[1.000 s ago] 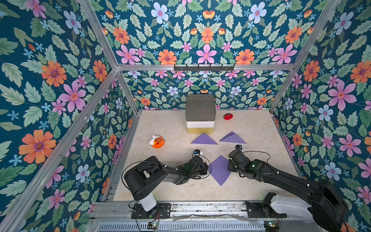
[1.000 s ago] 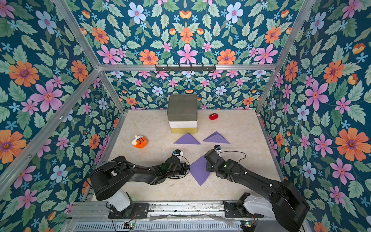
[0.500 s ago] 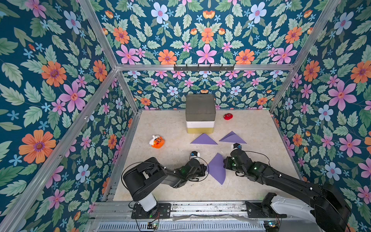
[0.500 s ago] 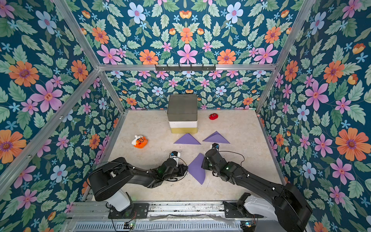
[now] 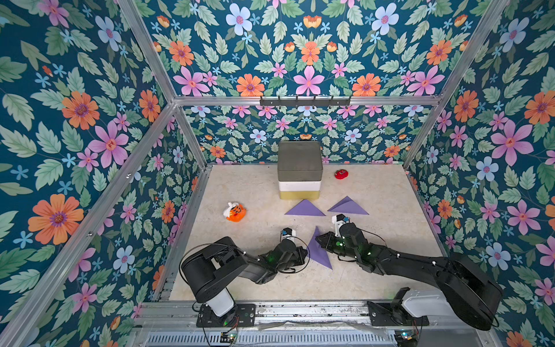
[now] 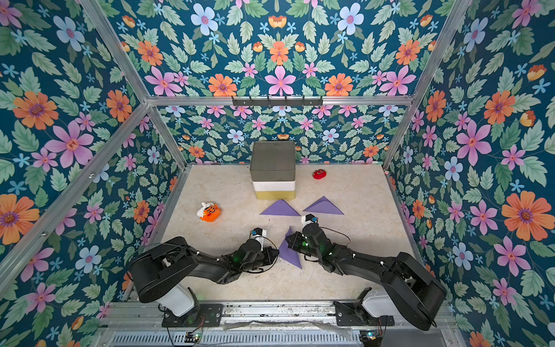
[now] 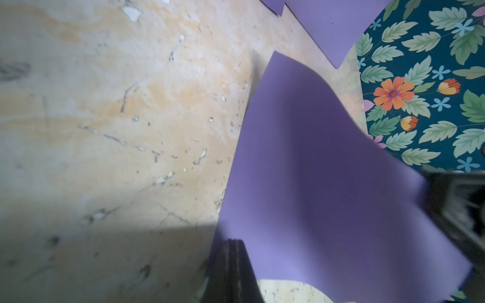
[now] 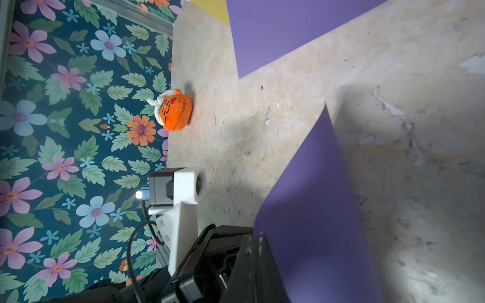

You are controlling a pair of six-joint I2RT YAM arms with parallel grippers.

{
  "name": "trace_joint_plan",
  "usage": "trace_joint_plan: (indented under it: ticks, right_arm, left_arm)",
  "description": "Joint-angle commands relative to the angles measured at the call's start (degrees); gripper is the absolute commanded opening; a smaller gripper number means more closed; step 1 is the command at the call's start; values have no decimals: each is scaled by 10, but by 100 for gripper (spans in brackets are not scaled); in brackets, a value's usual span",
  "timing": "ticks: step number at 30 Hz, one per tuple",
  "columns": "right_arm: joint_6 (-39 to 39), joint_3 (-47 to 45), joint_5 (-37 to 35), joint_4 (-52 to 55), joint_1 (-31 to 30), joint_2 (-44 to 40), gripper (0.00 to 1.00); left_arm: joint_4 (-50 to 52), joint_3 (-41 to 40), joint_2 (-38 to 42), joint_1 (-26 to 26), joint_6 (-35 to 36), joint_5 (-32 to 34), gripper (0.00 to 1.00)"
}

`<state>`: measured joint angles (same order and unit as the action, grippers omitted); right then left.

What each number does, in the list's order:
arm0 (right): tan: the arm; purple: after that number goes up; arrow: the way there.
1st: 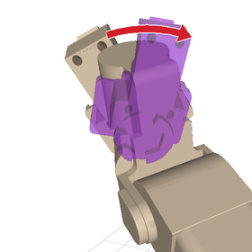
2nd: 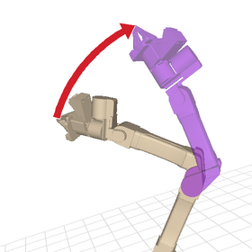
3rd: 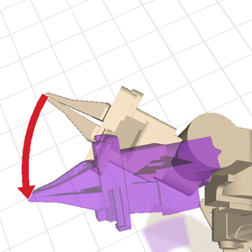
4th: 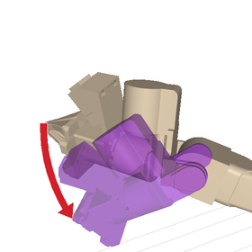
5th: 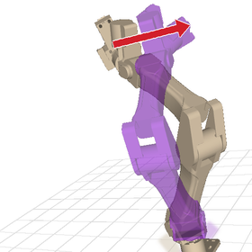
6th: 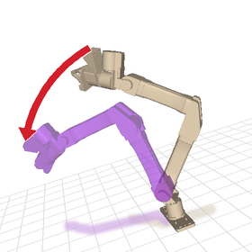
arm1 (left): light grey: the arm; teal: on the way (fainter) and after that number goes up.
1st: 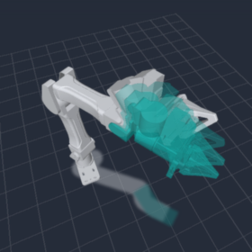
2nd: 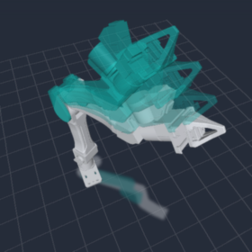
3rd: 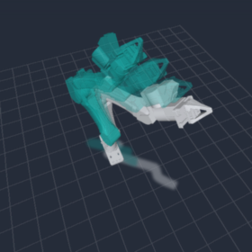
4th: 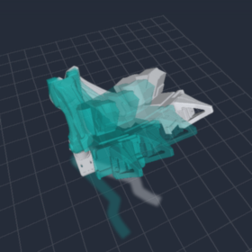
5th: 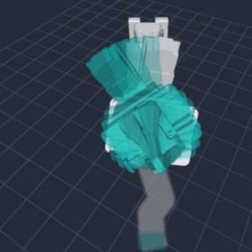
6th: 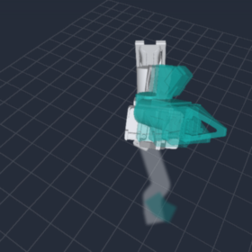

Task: Fold the square paper diagonally
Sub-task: Fold the paper at the center of the board.

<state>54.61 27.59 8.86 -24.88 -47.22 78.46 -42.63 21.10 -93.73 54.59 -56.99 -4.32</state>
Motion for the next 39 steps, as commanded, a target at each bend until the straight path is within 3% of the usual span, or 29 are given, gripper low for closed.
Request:
trace_joint_plan:
  ticks: [1, 25, 39]
  right_arm:
    - [18, 2, 13, -60, -4, 24, 0]
    - [63, 18, 43, -184, -17, 182, 0]
    - [38, 25, 19, -156, -20, 201, 0]
  left_arm:
    - [45, -7, 0, 0, -3, 13, 0]
    - [62, -21, 21, -1, -3, 29, 0]
    - [66, -23, 25, 0, -4, 30, 0]
